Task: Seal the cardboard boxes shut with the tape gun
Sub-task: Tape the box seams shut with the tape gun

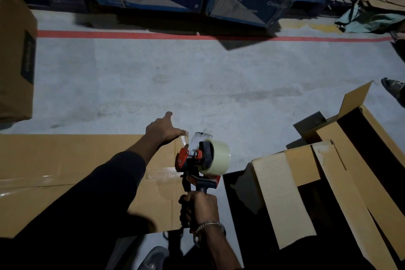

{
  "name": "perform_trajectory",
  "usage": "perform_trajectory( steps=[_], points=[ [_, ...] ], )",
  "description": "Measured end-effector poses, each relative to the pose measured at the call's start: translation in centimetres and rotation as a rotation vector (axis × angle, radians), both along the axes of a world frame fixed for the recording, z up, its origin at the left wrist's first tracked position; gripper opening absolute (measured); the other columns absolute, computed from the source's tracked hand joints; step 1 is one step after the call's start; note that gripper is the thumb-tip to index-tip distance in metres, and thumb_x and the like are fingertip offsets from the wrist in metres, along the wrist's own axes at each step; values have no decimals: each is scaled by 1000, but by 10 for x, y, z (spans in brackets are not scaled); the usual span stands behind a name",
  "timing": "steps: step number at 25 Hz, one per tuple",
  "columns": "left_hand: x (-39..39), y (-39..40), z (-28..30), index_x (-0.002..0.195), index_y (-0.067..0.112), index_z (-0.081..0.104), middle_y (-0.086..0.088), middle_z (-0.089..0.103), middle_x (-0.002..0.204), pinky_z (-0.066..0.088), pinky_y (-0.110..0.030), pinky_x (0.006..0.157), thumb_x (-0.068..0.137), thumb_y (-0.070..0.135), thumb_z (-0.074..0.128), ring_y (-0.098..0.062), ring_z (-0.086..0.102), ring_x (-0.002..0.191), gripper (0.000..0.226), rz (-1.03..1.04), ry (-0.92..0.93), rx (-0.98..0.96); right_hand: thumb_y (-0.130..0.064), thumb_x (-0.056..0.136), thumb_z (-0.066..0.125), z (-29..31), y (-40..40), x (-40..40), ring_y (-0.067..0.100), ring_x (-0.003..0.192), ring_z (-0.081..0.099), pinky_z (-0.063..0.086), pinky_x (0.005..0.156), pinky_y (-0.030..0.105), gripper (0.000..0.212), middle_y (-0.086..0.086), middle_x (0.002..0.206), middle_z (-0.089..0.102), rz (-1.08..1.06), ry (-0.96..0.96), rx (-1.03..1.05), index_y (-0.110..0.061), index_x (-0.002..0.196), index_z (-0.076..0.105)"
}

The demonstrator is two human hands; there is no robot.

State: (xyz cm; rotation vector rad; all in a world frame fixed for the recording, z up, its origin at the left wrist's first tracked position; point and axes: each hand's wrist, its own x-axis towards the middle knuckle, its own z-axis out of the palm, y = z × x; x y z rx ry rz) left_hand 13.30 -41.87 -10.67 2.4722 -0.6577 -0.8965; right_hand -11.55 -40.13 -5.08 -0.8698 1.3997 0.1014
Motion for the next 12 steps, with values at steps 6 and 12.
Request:
perform_trajectory(
  steps=[6, 12],
  points=[
    [-6, 6, 3, 92, 50, 78, 27, 74, 101, 51, -35, 80, 81, 75, 63, -6, 66, 92, 31, -108, 59, -231, -4, 54, 60, -1, 0, 2, 17, 46, 25, 21, 51, 28, 23, 3, 58, 28, -17, 21, -11, -10, 65, 41],
    [-9, 6, -2, 102, 43, 75, 15, 76, 94, 47, -33, 75, 99, 63, 47, -13, 67, 91, 34, -346, -41, -193, -7, 50, 61, 15, -10, 4, 16, 46, 23, 21, 52, 25, 21, 3, 57, 28, -73, 13, 99, -5, 69, 53]
  ],
)
